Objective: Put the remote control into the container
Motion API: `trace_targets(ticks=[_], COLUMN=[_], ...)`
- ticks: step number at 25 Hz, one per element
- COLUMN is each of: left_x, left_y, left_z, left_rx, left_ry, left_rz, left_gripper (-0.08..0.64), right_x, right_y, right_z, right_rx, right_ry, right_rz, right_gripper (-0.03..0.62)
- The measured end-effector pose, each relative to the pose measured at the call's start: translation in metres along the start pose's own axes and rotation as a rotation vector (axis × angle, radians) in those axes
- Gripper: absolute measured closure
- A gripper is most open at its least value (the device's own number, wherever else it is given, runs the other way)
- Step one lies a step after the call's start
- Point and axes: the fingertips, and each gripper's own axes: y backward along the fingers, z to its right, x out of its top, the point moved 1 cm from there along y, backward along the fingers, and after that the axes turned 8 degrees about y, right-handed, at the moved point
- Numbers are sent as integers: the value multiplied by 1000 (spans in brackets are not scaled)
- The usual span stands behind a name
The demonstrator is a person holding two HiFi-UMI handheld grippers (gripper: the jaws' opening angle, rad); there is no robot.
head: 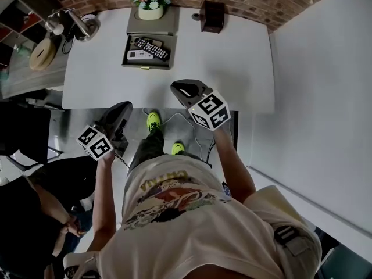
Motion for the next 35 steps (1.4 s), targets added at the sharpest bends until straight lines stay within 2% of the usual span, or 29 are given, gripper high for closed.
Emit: trace_targets(ticks=[4,9,13,17,24,35], left_x=[-20,-54,-66,-57,-26,-8], left_y=[19,45,55,58,57,72], left_z=[36,66,76,85,83,64], left_rx=[24,60,44,16,-58,-64], left_ry=[-27,-30,-37,-36,-52,-69], left_rz=[13,30,40,49,59,54], left_gripper=[555,554,554,554,555,555], right_x=[4,3,0,7,35,49], right_y=[20,45,55,61,57,31], right_z=[-23,-51,-66,-83,-95,-103], right_rx=[28,59,45,41,-13,-32], right_ry=[-34,-157,-190,-179,-116,-113], right_rz=[83,190,214,189,165,168], right_gripper=[566,581,583,583,583,583])
